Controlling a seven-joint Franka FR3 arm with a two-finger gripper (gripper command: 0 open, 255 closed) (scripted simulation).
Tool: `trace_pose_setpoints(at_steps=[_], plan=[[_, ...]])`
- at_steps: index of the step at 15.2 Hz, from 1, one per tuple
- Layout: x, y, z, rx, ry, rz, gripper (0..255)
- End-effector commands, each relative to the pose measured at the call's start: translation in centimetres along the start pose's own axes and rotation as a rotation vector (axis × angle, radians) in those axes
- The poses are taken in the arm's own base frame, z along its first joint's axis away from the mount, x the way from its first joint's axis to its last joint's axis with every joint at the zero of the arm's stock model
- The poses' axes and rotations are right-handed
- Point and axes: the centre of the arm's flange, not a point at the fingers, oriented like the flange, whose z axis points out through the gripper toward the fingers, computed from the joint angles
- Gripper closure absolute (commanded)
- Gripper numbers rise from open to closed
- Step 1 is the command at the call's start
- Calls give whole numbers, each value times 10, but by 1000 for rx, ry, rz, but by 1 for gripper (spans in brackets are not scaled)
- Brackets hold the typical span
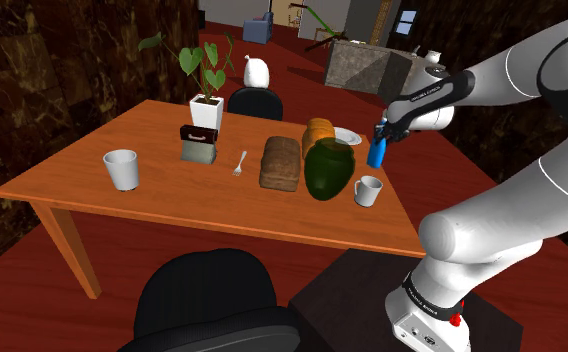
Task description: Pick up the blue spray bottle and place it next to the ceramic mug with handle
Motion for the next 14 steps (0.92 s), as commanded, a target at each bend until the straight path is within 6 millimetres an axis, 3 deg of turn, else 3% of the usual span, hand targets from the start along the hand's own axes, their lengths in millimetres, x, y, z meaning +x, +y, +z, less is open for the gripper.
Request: trace_pose_setpoints(at_steps=[1,14], plan=[[-5,0,9,0,1,0,255],[-36,0,71,0,1,0,255]])
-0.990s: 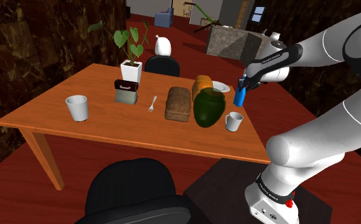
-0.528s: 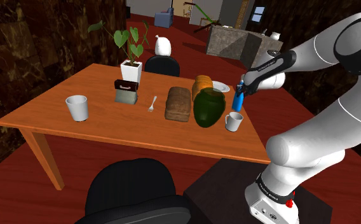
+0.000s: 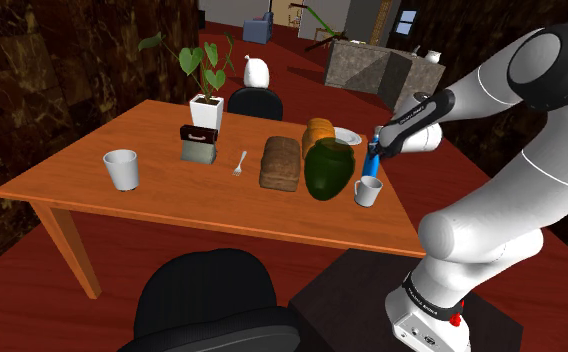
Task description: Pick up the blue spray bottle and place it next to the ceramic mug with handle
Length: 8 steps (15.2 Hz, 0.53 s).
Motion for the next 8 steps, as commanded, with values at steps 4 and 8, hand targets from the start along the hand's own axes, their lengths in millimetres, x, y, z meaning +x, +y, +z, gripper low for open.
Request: trace_pose_setpoints(at_steps=[4,8], plan=[[-12,0,24,0,1,0,255],[-16,0,32,0,1,0,255]])
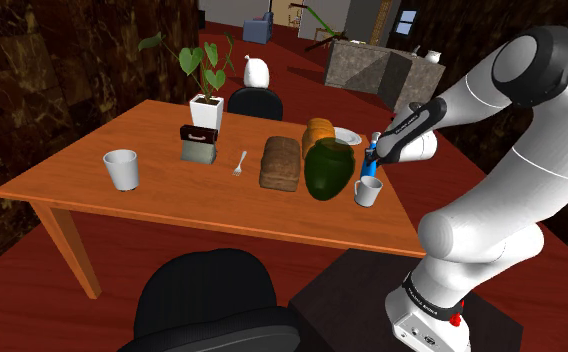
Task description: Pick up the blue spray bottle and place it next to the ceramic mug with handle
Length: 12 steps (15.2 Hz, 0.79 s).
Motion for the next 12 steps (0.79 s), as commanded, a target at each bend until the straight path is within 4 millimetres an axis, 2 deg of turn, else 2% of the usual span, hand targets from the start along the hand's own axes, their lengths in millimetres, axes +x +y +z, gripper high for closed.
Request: trace_pose_setpoints(at_steps=[1,6,7,12], plan=[[-3,0,3,-1,-10,-1,255],[-3,0,3,-1,-10,-1,255],[-4,0,4,-1,-10,-1,0],[-3,0,3,-1,-10,-1,0]])
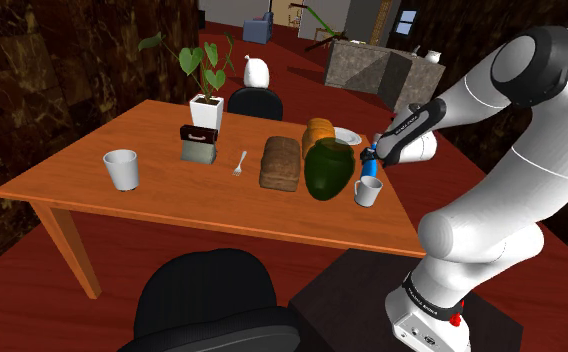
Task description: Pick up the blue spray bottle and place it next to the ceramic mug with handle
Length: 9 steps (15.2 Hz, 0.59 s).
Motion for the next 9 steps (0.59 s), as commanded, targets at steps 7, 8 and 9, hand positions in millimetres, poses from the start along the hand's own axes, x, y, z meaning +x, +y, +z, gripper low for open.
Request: trace_pose_setpoints(at_steps=[7,8,9], plan=[[0,0,-50,0,0,0,0],[0,0,-50,0,0,0,0],[0,0,-50,0,0,0,0]])
